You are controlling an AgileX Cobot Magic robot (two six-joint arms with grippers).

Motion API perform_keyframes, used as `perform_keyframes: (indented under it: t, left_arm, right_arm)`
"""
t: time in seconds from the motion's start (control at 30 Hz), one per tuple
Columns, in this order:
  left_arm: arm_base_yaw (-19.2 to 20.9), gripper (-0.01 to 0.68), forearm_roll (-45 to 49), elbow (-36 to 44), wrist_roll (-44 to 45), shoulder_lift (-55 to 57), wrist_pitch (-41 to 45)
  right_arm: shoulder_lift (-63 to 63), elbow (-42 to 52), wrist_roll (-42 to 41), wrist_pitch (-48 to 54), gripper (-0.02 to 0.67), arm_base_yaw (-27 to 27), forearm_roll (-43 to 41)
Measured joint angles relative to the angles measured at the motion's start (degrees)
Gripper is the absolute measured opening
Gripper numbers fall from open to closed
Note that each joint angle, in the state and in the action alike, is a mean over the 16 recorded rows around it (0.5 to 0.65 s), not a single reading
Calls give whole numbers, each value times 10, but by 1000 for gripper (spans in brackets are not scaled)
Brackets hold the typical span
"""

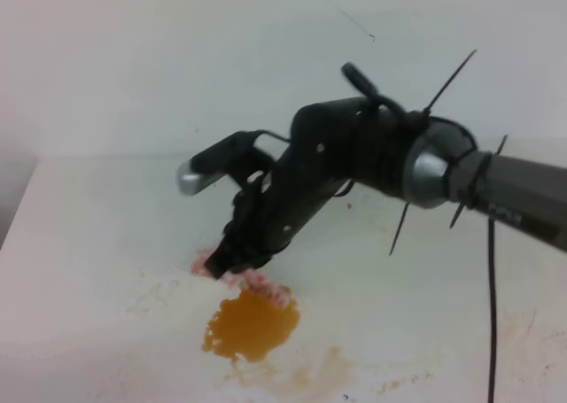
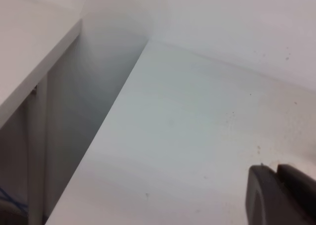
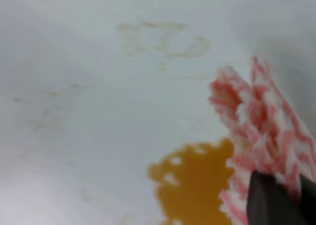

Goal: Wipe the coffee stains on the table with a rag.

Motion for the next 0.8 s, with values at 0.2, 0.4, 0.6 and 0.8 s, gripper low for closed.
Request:
perform_keyframes:
  t: [0.2,0.4,0.6,0.8]
  left_arm:
    - [0,-4,0,0,0,3,0]
    - [0,-4,0,0,0,6,0]
    - [0,-4,0,0,0,9,1]
    - [0,-4,0,0,0,9,1]
  right_arm:
    - [25,-19,-1,7,27,53,-9]
    - [59,-23,19,20,27,88,-28]
    - [85,-27,51,34,26,90,-47]
    - [89,-30,78,44,26,66,-59]
